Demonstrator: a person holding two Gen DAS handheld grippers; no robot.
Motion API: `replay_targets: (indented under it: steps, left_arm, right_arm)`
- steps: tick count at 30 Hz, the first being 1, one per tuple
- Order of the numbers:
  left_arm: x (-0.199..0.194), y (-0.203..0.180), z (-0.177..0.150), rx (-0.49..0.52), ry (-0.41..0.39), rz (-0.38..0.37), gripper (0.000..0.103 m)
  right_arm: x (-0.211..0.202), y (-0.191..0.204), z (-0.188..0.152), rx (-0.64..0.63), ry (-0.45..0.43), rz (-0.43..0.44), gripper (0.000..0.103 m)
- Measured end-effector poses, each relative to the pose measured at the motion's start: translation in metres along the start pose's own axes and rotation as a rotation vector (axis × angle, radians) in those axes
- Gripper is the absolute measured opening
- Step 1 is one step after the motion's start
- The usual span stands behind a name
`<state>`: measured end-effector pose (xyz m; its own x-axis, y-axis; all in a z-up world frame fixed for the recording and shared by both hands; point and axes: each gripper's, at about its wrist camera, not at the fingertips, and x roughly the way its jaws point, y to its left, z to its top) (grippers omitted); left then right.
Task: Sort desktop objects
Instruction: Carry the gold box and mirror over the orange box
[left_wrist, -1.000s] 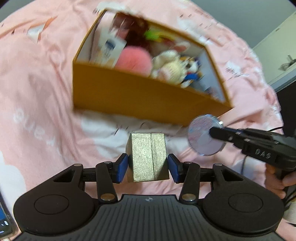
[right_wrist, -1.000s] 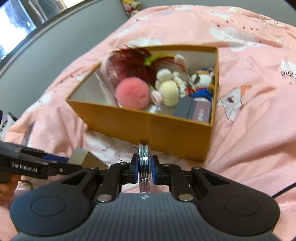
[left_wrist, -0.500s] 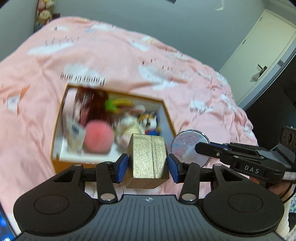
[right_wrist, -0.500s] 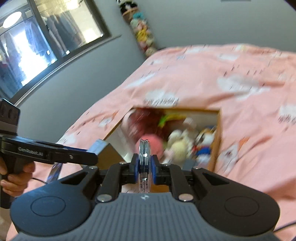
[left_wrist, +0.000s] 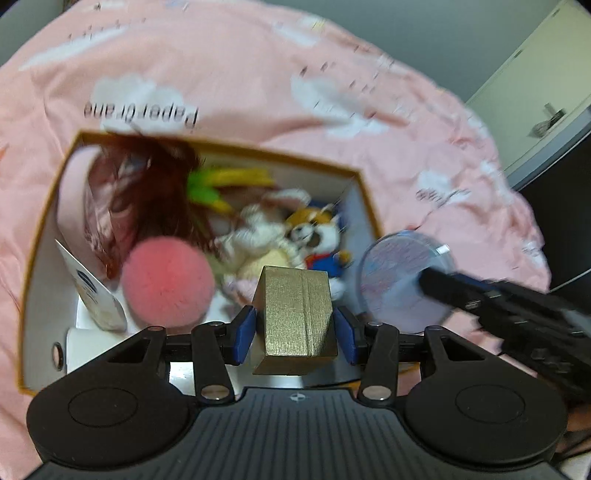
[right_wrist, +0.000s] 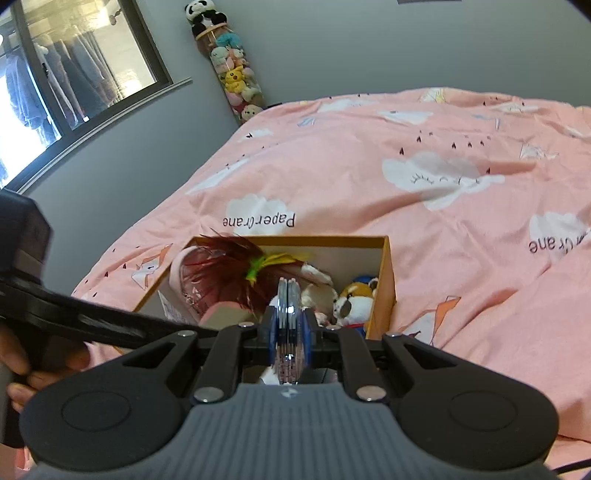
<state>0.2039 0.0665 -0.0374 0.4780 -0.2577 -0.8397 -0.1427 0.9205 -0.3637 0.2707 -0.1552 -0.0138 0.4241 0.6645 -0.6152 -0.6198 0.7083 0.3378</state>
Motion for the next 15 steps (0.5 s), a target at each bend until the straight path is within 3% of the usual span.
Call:
replay_targets:
  steps: [7,15]
  left_arm:
    - [0.042,0.008,-0.005,-0.035,0.088,-0.011,0.054]
    - [0.059,0.009,-0.012,-0.051,0.133,-0.008,0.054]
  right_arm:
    - [0.017,-0.013,-0.001,0.012,0.023,-0.015,0.014]
    - [0.026,-0.019,-0.004,0.016,0.043,-0.031,0.014]
